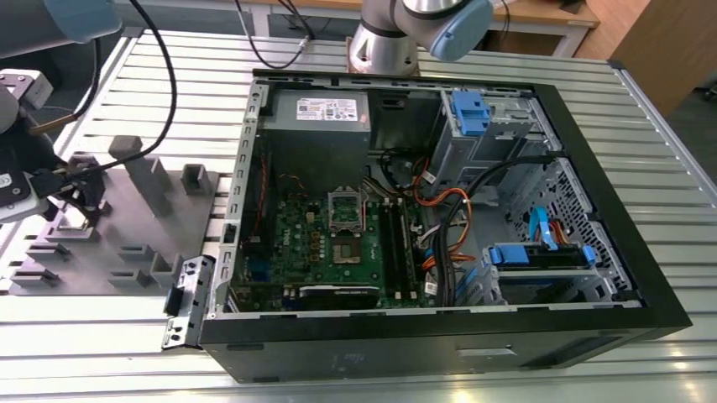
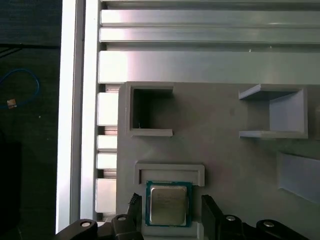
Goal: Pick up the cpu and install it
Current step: 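Pick up the cpu and move it towards the insertion slot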
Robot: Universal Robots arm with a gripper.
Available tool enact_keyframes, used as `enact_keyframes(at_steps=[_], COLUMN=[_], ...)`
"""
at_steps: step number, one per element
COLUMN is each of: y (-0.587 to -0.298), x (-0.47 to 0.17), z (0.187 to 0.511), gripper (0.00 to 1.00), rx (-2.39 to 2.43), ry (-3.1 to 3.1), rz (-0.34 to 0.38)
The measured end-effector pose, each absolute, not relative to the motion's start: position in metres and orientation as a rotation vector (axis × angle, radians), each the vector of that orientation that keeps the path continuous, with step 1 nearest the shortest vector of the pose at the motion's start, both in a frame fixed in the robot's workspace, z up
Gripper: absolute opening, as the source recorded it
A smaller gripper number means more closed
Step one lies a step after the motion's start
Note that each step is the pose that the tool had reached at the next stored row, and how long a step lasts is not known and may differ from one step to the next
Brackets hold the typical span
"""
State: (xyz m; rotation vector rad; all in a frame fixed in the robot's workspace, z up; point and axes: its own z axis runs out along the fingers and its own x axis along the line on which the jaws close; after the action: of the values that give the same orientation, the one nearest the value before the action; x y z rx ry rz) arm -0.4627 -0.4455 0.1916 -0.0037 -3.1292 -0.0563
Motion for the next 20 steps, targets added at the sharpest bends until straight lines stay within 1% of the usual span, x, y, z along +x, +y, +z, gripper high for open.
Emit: enact_keyframes(at_steps=[20], y=[-0.4455], x=[-0.4627], z=[0.1811], gripper=[0.59], rx=[-0.003], ry=[-3.129], rz=[-0.047])
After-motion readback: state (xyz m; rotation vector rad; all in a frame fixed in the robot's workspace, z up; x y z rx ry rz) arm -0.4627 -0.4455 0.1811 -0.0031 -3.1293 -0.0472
